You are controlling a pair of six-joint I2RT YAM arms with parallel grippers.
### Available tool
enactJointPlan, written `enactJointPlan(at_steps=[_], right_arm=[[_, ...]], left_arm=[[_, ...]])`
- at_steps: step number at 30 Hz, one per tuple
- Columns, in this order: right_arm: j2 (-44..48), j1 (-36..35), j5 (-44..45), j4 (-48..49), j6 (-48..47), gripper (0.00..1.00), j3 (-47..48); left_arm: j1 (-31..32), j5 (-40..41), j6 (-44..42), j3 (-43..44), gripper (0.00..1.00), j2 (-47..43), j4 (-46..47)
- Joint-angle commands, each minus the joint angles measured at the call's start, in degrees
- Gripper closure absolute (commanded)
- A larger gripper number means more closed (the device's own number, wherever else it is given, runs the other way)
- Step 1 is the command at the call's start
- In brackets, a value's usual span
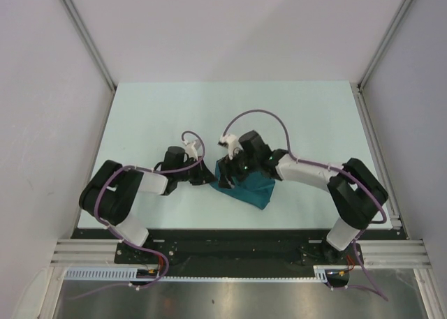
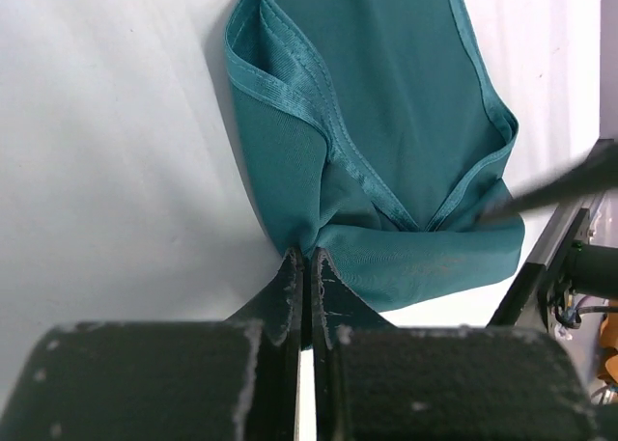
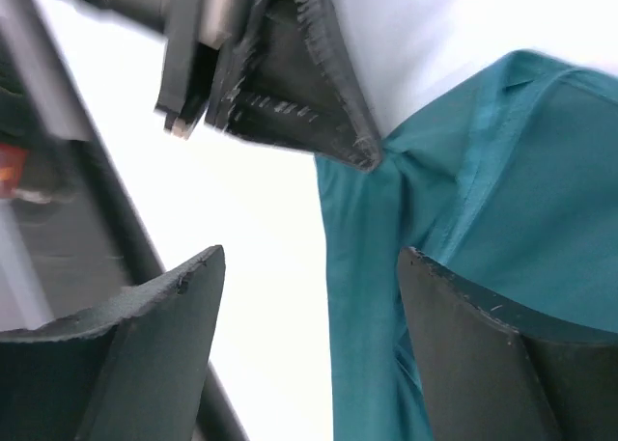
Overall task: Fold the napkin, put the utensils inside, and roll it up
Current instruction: Roll the napkin at the center of the board.
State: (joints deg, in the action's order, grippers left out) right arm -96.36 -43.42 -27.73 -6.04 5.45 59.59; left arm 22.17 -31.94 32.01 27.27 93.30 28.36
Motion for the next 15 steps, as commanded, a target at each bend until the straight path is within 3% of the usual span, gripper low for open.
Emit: enactJointPlan(at_steps=[1,6,15], right_arm=[[3.98,-8.51,24.27,10.84,-8.51,0.22,-8.85],[7.41,-15.89,37.64,21.14,-12.83,0.23,-16.60],[4.87,-23.64,52.15,25.55,-18.98,0.23,-20.05]], left_arm=[[0.50,0.65,-0.46,2.61,1.00,-0.40,-7.60],[-0.37,0.40,-1.16,4.99,1.00,0.66,-11.57],[-1.69,-2.24,-1.60,6.92,1.00,3.03,-13.15]])
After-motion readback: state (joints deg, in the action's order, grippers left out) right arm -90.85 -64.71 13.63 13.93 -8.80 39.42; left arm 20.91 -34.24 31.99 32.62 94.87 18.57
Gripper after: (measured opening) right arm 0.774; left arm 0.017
